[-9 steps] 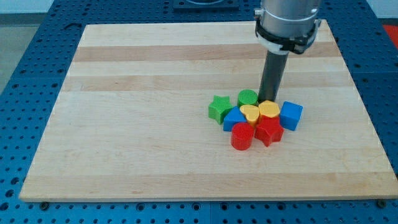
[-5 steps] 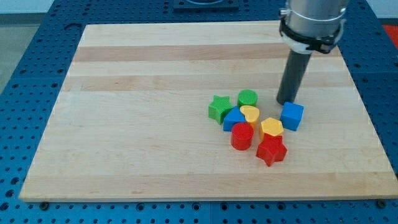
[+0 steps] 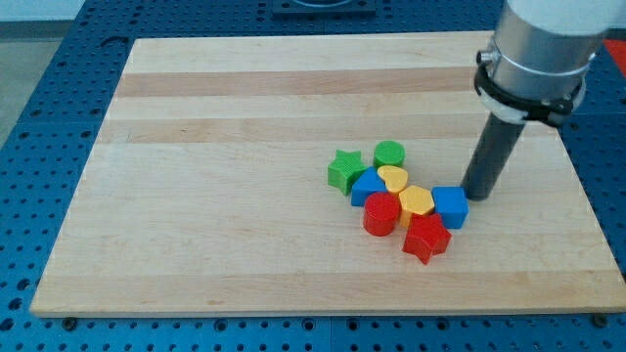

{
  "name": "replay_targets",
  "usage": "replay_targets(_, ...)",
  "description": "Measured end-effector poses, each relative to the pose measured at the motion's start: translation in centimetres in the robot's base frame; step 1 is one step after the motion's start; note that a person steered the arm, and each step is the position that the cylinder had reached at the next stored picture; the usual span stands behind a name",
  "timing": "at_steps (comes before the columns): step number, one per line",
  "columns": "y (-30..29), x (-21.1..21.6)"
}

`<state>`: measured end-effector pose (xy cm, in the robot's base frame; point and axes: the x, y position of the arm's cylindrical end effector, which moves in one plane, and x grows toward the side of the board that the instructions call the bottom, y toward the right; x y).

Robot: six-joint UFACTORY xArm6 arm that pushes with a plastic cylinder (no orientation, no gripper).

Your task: Move the blue cube and red star towards the bottom center

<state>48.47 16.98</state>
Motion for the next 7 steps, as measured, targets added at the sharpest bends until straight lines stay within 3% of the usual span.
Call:
replay_targets(2, -2.0, -0.2)
replay_targets(3, -3.8, 1.6)
replay_targets(7, -3.2, 4.0)
